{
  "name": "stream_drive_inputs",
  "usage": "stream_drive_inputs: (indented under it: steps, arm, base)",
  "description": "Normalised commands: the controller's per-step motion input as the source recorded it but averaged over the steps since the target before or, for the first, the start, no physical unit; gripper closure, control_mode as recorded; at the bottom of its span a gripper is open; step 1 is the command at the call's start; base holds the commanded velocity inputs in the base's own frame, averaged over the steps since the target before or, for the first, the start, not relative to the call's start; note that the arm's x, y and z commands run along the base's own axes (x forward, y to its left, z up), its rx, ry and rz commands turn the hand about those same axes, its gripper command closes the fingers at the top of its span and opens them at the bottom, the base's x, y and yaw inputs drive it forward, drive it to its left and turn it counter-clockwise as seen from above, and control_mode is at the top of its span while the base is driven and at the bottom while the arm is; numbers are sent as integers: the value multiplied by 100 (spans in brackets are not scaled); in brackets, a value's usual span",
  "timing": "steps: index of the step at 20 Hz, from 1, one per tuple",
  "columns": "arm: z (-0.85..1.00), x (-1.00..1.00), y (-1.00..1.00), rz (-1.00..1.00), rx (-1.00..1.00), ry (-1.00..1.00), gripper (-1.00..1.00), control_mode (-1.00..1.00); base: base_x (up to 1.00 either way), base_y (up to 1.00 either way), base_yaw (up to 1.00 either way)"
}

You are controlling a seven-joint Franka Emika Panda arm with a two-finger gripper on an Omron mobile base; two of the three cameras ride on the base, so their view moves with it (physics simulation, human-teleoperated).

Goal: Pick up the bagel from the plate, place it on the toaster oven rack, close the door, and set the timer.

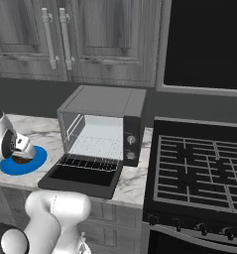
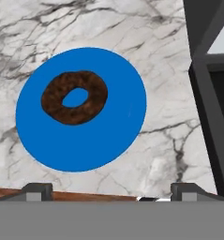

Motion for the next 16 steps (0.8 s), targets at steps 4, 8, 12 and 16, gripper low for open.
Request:
stream_drive_inputs:
  steps: [4,8,12,16]
  arm:
    - [-6,39,0,0,0,0,-100,-100]
    - [-27,24,0,0,0,0,-100,-100]
    - [-45,23,11,0,0,0,-100,-100]
    - [-32,28,17,0,0,1,-100,-100]
  base:
    - [0,0,0]
    - [0,0,0]
    - [0,0,0]
    - [0,0,0]
